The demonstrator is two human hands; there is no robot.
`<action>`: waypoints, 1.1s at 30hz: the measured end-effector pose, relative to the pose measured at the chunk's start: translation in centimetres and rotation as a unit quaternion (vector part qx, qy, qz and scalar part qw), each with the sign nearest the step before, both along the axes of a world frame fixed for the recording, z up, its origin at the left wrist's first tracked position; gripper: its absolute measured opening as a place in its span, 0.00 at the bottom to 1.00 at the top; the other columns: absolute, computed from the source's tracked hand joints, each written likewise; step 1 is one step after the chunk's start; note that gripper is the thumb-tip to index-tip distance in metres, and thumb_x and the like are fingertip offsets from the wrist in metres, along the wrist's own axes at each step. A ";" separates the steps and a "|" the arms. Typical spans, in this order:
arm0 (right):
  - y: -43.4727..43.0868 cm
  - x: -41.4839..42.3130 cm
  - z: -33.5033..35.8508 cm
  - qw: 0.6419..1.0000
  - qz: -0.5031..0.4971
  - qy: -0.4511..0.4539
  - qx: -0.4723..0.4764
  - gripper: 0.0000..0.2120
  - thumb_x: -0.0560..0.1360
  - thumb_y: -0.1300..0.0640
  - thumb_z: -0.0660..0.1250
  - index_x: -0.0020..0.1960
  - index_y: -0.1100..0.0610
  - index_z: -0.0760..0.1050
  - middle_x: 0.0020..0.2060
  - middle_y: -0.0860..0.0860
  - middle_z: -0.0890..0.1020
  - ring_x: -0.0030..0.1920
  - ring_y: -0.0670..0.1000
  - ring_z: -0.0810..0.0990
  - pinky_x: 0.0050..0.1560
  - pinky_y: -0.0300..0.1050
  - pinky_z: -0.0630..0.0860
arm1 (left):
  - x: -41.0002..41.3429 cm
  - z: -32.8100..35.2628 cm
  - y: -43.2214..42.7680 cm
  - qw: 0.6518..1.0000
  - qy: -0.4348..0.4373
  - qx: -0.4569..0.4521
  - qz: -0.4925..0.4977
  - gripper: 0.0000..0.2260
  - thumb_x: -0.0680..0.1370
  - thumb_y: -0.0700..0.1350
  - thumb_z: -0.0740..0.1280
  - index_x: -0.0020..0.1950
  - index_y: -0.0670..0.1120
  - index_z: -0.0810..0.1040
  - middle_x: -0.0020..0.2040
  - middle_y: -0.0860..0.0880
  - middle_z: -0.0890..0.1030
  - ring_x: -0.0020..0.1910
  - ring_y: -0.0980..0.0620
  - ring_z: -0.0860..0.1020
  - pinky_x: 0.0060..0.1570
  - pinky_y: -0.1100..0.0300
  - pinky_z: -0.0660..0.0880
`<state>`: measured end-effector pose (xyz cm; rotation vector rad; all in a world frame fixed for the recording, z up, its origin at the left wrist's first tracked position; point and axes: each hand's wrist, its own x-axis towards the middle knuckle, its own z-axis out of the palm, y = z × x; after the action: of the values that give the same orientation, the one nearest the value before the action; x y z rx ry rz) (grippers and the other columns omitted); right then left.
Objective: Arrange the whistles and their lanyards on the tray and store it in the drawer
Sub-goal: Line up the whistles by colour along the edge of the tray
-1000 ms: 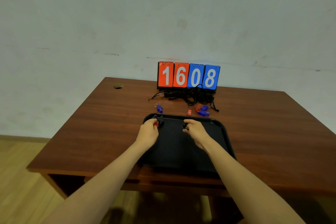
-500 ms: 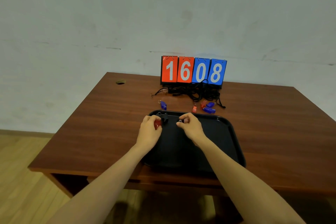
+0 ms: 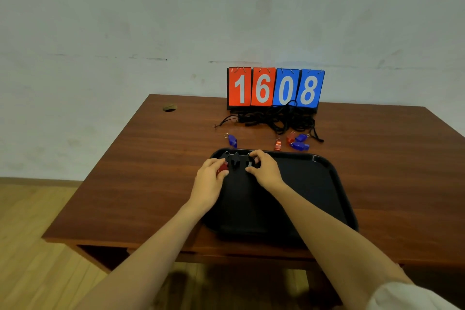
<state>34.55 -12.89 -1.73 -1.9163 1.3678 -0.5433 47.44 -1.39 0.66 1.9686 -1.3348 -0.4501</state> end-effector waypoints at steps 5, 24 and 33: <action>-0.1 0.1 -0.3 0.999 0.014 0.021 -0.029 0.22 0.74 0.59 0.69 0.66 0.51 0.71 0.59 0.50 0.75 0.60 0.50 0.73 0.62 0.45 0.72 | -0.2 0.1 -0.3 0.999 0.023 -0.013 0.020 0.19 0.80 0.41 0.62 0.71 0.43 0.68 0.68 0.48 0.70 0.67 0.51 0.69 0.63 0.65 0.63; 0.2 0.2 -0.9 0.999 0.015 0.011 -0.044 0.23 0.73 0.56 0.70 0.67 0.49 0.70 0.60 0.49 0.75 0.62 0.49 0.73 0.65 0.48 0.71 | -0.6 0.1 -0.1 0.999 0.010 0.015 -0.044 0.24 0.80 0.44 0.62 0.75 0.43 0.61 0.69 0.49 0.65 0.67 0.52 0.67 0.60 0.68 0.61; -0.4 -4.9 1.1 0.994 -0.062 -0.081 -0.049 0.14 0.77 0.61 0.65 0.62 0.54 0.73 0.61 0.50 0.72 0.58 0.47 0.74 0.56 0.38 0.69 | -5.4 0.2 -3.6 0.994 -0.049 0.020 -0.098 0.26 0.76 0.51 0.67 0.72 0.46 0.67 0.67 0.51 0.70 0.66 0.51 0.70 0.64 0.59 0.66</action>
<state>29.64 -13.26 -0.64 -1.8275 1.3827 -0.8214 42.07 -5.02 0.89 1.9214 -1.6011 -0.4804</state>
